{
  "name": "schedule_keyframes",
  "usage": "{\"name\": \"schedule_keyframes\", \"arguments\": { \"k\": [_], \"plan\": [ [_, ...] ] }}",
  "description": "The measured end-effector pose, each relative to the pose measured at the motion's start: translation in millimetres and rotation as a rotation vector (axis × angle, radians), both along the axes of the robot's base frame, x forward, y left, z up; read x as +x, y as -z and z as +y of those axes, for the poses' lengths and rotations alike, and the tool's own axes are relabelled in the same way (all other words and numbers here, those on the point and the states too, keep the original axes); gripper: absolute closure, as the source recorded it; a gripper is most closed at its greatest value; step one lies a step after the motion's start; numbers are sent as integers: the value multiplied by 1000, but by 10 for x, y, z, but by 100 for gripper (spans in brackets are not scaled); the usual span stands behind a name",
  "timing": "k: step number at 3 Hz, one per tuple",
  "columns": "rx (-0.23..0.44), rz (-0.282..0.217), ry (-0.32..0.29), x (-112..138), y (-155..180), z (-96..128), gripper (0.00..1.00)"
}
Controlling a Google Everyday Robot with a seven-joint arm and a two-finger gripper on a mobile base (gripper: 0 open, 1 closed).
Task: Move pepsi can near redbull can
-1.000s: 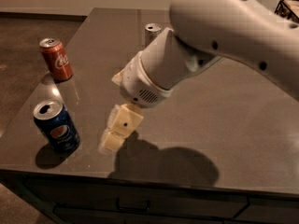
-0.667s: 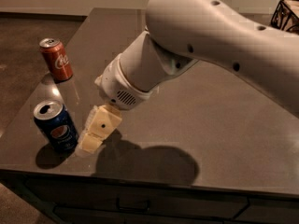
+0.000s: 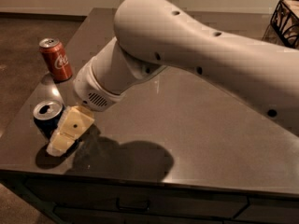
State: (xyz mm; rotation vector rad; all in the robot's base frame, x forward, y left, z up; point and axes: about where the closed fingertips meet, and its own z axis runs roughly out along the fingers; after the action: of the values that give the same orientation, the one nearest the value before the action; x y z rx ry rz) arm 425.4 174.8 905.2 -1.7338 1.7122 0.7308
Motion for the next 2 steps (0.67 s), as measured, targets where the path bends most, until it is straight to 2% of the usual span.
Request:
{"name": "schedule_keyframes", "arguments": {
  "k": [1,2],
  "plan": [
    [-1,-1,-15,-1,48,155,0],
    [-6,12,-44,-17,80,280,25]
  ]
}}
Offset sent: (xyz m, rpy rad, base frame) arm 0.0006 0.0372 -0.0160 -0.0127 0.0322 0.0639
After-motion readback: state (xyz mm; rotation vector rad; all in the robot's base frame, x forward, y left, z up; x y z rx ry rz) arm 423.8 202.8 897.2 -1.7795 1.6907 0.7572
